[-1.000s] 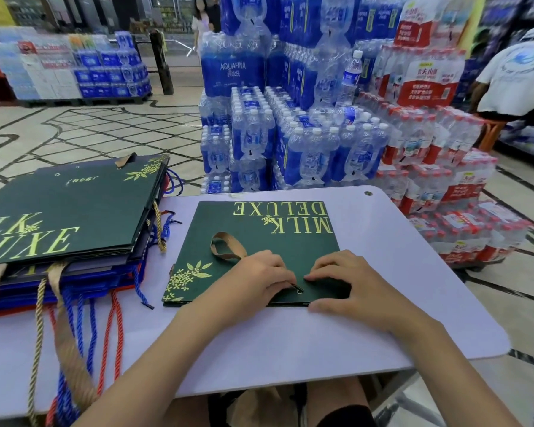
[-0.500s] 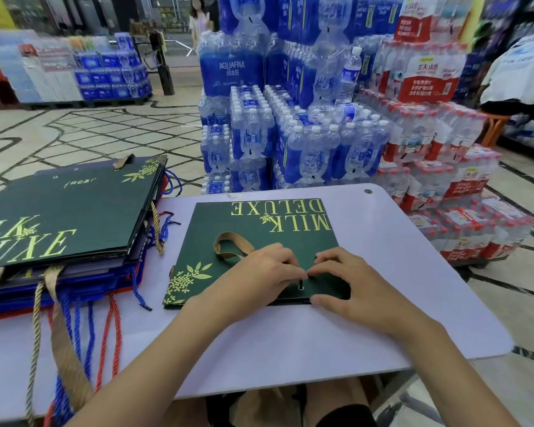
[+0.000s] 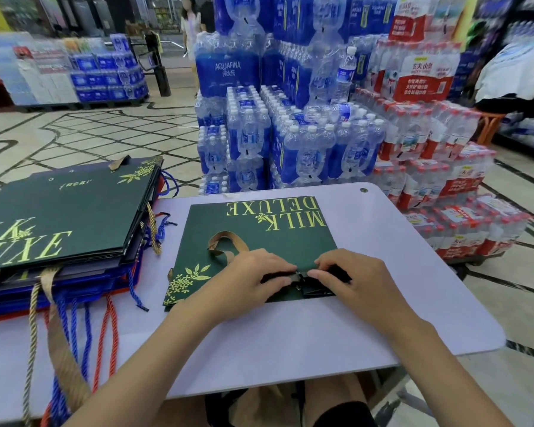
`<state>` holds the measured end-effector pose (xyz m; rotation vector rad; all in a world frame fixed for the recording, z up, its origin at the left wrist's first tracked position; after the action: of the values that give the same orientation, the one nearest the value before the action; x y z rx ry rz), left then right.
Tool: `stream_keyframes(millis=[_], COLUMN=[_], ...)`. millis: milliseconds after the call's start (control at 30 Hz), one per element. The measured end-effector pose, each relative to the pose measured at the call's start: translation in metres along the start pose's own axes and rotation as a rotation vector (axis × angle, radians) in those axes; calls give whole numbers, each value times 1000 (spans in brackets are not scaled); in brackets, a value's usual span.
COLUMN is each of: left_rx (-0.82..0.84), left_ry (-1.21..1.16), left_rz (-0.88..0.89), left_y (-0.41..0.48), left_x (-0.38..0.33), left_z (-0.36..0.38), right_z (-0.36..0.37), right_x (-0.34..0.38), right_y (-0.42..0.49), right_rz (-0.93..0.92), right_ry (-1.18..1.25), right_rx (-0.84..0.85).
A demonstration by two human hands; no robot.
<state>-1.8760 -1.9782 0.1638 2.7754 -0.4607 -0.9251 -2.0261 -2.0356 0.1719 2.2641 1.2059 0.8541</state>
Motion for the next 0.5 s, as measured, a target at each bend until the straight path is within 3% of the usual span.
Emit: stream_keyframes(millis=[100,200,267,367,500], left_rx=[-49,-105,-101,-97,-118], left_ry=[11,-34,-27,6,18], left_rz=[11,-73,-93,-105,-133], left_y=[5,10,11,10,9], left_x=[-5,2,2,-1,2], left_z=[0,-3,0,3,3], right_z=[-13,-8,4,21,23], right_x=[14,16,9,-8,-10], right_y=[1,-4,-8,-11,-10], right_rz=[-120,-2,153,379,473], right_ry=[-243,-341,-285,-5,126], right_rx=[-173,-152,-37,151,169])
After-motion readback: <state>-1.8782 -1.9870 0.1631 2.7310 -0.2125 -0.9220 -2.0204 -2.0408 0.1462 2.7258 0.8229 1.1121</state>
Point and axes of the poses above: each hand's wrist, its own y-axis towards the middle knuckle, its own z-axis out of the palm, x = y × z, the point moved 8 cm from there along y, towards the middle knuckle, and after that the axes turned 7 degrees about -y, right-handed, at the moved point
